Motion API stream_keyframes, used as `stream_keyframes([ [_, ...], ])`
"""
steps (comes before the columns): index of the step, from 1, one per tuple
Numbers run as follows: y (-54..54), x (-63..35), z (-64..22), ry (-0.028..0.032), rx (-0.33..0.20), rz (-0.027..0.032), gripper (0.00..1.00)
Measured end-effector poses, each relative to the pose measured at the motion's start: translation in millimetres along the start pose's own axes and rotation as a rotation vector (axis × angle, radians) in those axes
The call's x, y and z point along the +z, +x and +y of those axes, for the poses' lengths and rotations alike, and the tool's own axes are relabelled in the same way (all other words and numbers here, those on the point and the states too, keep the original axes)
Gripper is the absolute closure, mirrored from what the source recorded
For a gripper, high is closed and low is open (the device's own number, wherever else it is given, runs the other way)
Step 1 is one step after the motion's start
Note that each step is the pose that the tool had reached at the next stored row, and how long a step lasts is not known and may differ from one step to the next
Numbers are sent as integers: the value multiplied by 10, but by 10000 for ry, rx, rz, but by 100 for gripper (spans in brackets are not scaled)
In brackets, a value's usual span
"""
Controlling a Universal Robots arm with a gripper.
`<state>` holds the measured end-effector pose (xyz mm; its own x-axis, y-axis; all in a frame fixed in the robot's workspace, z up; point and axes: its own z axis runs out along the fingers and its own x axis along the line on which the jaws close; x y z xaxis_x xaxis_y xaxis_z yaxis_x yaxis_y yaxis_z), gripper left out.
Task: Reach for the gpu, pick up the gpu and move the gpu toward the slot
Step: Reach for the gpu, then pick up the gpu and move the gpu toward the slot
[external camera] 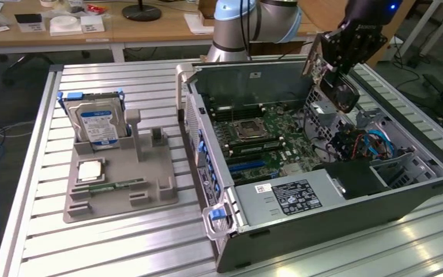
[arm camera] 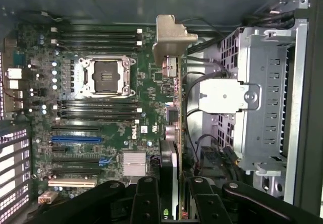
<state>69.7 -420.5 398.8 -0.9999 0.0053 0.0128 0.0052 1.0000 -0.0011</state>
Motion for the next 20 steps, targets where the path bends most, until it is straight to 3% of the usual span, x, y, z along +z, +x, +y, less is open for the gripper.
stream_keyframes([
  [8, -43, 35, 32, -35, -1, 0, 73],
  [20, -59, 46, 38, -35, 0, 1, 73],
])
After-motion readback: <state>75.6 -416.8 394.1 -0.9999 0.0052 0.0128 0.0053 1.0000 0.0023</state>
